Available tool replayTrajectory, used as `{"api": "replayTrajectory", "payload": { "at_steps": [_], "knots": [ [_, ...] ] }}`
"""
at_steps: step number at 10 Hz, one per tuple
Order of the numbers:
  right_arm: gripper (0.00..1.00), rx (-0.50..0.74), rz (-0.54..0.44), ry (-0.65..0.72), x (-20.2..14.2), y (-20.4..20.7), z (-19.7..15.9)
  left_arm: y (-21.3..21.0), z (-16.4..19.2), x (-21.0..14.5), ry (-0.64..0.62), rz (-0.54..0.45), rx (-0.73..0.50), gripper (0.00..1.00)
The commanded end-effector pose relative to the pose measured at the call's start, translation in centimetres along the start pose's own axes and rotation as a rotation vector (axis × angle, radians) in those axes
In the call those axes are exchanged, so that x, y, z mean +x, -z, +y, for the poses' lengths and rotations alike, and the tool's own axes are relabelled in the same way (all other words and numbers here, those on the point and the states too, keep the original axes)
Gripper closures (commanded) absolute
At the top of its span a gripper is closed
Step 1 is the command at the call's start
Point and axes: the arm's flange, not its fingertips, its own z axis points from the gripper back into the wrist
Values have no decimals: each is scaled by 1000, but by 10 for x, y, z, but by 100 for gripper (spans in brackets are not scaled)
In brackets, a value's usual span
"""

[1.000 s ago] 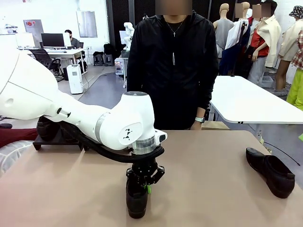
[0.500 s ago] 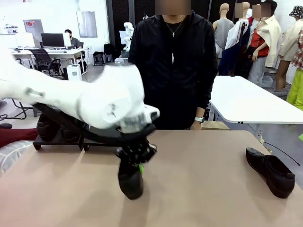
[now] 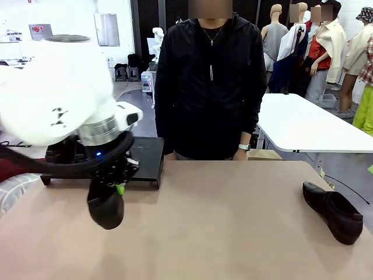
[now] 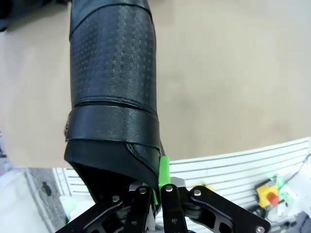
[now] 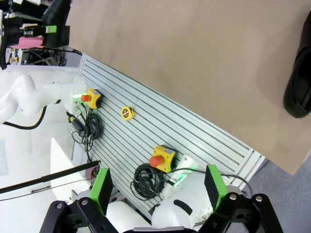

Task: Organize the shoes by placing them on the stand.
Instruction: Place the Shoe from the middle of the table onto the Shoes Stand.

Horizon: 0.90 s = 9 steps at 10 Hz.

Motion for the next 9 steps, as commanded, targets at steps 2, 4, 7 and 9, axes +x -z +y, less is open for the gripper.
{"api": "replayTrajectory", "payload": {
  "at_steps": [2, 4, 7, 9],
  "knots": [
    [0, 14, -8, -4, -1, -1, 2, -2, -19, 6, 22, 17, -13, 100],
    [0, 14, -8, -4, -1, -1, 2, 2, -3, -3, 8, 4, 5, 100],
    [0, 14, -8, -4, -1, -1, 2, 19, 14, 130, -219, 205, 5, 100],
    [0, 14, -8, -4, -1, -1, 2, 34, 21, 202, -162, 232, -11, 100]
  ]
}}
